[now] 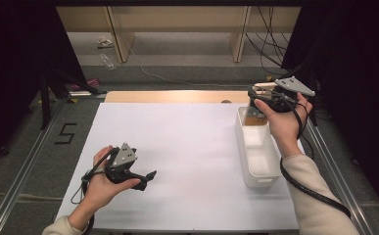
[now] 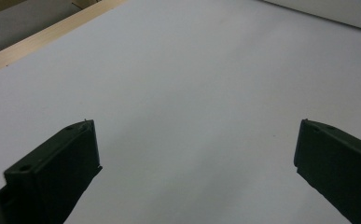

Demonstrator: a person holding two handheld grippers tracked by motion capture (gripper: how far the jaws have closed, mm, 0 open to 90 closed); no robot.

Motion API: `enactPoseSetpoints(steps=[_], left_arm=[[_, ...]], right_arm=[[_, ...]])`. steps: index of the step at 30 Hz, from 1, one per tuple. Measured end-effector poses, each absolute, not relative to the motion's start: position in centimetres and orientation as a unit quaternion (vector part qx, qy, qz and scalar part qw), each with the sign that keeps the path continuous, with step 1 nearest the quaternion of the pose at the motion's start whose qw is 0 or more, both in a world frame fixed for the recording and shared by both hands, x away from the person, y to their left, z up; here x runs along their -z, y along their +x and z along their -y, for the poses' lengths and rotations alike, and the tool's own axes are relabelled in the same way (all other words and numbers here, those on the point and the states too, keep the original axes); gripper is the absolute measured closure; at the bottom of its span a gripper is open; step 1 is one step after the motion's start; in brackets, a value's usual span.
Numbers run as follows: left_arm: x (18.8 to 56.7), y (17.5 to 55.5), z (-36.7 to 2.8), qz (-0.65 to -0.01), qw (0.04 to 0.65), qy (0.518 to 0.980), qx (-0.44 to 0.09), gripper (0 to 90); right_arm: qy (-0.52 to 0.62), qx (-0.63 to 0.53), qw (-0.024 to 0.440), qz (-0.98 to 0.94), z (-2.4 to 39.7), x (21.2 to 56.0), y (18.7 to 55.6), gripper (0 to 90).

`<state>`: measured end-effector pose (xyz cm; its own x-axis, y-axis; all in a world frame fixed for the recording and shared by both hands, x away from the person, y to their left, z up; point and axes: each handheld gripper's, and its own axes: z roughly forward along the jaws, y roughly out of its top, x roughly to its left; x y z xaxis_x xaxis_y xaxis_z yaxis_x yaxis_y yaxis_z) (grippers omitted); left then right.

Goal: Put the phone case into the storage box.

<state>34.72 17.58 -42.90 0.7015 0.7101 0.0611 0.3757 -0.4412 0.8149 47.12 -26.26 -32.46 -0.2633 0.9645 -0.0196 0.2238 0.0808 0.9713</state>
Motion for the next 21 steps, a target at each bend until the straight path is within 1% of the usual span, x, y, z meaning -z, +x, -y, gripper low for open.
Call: enactPoseSetpoints(steps=[21], left_arm=[[42.90, 34.72, -17.57, -0.329, 0.414, 0.824, -0.202, 0.0]], right_arm=[[0.480, -0.481, 0.377, -0.629, 26.31, 32.93, 48.10, 12.7]])
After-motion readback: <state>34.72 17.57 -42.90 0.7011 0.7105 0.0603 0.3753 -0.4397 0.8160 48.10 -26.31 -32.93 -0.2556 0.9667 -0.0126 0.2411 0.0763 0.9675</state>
